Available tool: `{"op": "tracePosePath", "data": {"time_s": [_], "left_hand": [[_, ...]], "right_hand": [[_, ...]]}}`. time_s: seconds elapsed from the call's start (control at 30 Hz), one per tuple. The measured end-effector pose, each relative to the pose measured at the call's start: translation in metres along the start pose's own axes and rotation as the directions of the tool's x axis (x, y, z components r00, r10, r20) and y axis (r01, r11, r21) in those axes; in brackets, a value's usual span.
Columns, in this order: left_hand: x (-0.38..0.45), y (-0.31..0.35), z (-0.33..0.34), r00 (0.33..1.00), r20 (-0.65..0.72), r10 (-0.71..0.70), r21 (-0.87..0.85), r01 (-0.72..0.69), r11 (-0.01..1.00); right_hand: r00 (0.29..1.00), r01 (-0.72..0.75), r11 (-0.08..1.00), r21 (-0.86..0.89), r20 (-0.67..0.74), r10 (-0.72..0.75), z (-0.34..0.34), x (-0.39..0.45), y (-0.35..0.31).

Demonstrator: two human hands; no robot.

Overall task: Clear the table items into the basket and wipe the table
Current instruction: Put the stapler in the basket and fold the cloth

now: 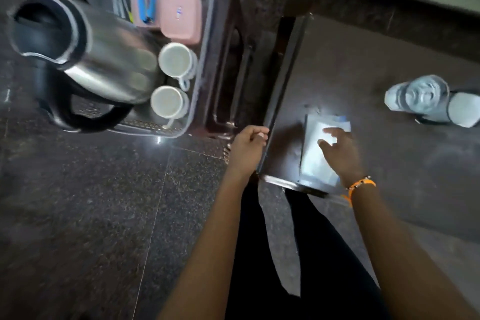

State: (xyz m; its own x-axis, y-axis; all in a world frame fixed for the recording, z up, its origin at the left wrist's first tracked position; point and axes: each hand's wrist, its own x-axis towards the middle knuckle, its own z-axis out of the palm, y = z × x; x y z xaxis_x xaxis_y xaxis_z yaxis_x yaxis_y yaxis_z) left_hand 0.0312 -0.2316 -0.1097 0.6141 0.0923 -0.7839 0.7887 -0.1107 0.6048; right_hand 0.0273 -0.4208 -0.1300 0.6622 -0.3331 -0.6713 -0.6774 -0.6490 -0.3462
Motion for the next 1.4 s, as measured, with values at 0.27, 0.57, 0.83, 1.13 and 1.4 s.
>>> {"op": "tracePosePath", "data": {"time_s": [0.27,0.57,0.83,1.13,1.4], "left_hand": [[-0.010,-0.042,0.073,0.996,0.008,-0.088,0.109,0.086,0.990],[0.002,-0.040,0.106,0.986,-0.022,-0.165,-0.002,0.165,0.986],[-0.005,-0.008,0.110,0.996,-0.050,-0.074,-0.438,0.044,0.898],[-0.006,0.031,0.042,0.974,-0.218,-0.064,-0.759,-0.128,0.639],[-0.009,0.072,-0.078,0.949,-0.262,0.177,-0.642,-0.308,0.702]], "right_hand": [[0.950,-0.313,0.860,0.402,0.116,0.291,0.011,0.041,0.080],[0.904,-0.184,0.848,0.497,0.425,-0.052,-0.024,0.063,0.075],[0.858,-0.101,0.833,0.544,0.472,-0.204,-0.055,0.032,0.041],[0.872,-0.170,0.693,0.701,0.434,-0.225,-0.037,0.005,0.001],[0.892,0.027,0.545,0.838,0.226,-0.392,-0.003,-0.011,-0.155]]}}
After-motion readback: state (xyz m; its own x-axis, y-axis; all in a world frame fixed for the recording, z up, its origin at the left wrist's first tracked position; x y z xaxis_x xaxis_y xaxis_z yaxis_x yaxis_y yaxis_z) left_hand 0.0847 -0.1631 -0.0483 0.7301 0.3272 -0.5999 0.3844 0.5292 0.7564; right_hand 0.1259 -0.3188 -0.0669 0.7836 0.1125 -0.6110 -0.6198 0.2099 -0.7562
